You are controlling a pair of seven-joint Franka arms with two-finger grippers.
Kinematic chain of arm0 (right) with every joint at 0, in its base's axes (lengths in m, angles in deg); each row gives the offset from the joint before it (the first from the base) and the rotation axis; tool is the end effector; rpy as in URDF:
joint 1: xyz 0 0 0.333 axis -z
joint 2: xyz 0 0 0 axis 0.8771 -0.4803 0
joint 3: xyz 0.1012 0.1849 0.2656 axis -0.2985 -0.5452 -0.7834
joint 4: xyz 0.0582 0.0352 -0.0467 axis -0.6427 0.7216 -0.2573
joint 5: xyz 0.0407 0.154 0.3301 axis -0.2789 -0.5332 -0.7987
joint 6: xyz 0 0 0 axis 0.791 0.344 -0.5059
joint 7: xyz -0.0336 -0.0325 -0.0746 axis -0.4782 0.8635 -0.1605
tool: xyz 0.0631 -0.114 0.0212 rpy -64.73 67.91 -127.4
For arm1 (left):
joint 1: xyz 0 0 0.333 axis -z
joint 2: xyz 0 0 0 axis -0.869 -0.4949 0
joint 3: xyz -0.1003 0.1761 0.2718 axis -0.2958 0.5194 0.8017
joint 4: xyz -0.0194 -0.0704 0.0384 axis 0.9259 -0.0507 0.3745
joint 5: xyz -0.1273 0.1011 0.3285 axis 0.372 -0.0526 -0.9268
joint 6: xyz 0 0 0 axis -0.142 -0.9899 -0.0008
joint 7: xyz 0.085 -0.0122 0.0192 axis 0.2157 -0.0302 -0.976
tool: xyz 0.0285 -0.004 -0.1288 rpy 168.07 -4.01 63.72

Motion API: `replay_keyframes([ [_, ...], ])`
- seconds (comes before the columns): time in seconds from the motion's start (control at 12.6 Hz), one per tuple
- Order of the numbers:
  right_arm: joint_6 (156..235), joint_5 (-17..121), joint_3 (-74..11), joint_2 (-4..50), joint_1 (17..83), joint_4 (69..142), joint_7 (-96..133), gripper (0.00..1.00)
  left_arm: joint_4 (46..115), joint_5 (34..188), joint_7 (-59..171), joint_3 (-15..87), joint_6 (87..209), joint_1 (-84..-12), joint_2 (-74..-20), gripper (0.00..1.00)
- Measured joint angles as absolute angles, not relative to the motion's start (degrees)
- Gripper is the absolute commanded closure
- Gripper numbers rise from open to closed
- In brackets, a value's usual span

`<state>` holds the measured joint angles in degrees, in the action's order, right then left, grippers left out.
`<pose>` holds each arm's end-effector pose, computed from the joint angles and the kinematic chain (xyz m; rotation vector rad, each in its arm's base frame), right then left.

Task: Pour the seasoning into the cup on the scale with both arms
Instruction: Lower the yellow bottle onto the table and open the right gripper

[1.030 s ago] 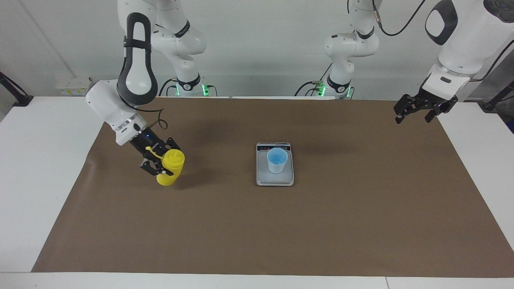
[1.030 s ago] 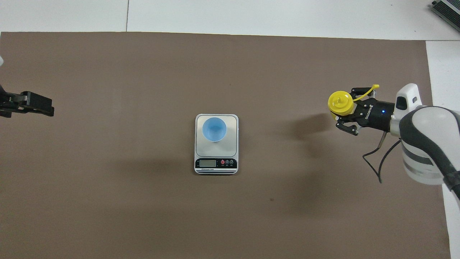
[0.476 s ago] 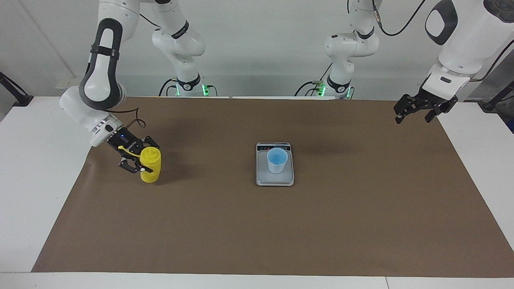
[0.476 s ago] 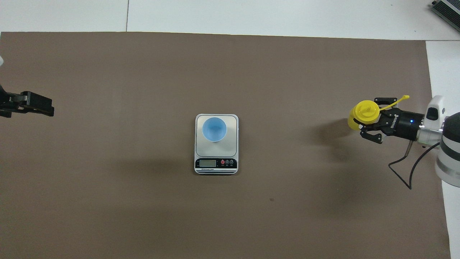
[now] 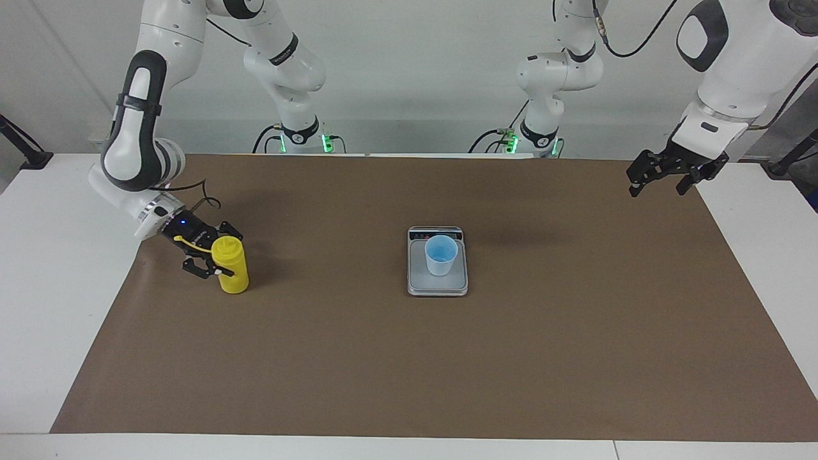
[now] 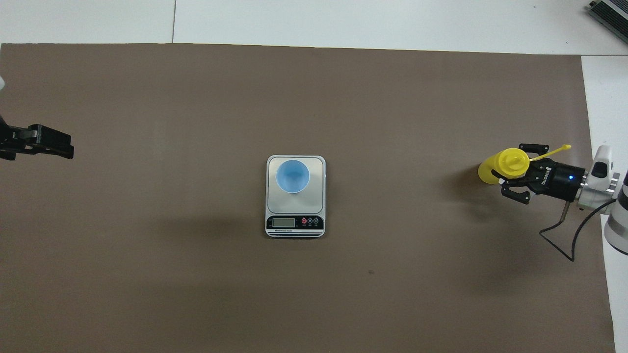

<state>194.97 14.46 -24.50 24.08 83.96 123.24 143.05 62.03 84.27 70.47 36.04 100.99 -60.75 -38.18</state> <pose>0.5320 -0.1421 0.3219 -2.0312 -1.3104 -1.1258 0.5376 -0.0193 0.6085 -3.1241 0.0373 0.0078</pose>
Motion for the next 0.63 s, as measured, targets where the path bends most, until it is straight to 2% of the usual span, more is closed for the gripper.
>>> replay_keyframes([
  [0.08,195.0,14.5,-24.5,24.1,84.1,123.2,143.1,0.00,62.0,84.3,70.5,36.0,101.0,-60.7,-38.2,0.00],
  [0.63,195.0,14.6,-24.4,25.1,84.2,121.8,143.1,0.00,62.0,84.3,70.5,36.0,101.0,-60.7,-38.2,0.00],
])
